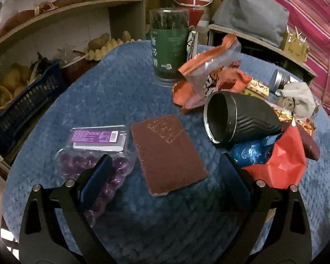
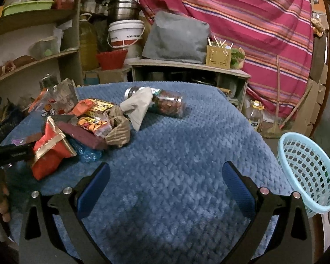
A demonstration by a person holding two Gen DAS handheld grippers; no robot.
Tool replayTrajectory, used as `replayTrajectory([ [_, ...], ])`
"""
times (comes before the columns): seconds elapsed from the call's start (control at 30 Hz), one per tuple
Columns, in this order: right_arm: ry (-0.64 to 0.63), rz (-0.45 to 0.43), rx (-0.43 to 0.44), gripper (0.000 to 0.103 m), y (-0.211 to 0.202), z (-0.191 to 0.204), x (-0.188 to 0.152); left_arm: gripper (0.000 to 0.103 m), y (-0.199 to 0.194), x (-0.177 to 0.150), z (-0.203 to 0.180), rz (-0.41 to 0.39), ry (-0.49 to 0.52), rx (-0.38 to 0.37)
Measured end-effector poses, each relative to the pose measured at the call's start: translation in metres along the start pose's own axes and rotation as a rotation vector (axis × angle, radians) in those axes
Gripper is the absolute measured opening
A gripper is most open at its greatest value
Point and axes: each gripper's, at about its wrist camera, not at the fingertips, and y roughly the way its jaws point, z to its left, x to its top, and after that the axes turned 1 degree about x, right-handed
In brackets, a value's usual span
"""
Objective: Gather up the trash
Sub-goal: 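Close the left tool on the brown scouring pad while the right tool nears the wrapper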
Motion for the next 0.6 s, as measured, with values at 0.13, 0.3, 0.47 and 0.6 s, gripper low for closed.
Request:
replayTrajectory([
  [0.13,-0.002,0.015,0.001,0.099,0.0065,0.0021,-0.0020,0.095,0.0047,-0.0007,-0.0059,0.017,0.017,0.025],
  [0.3,-0.002,0.026,0.004,0.099,0.0101,0.0043,-0.0033,0.095,0.0051,-0.0010,-0.0070,0.027,0.003,0.054],
  [0.47,0.000,0.024,-0.001,0.099,0.0094,0.0024,-0.0026,0.095,0.0055,-0.0020,-0.0066,0.039,-0.009,0.088],
  [0.6,0.000,0.021,-0.005,0.099,0.0085,0.0008,-0.0022,0.095,0.0035,-0.0032,-0.0044,0.038,-0.025,0.077],
])
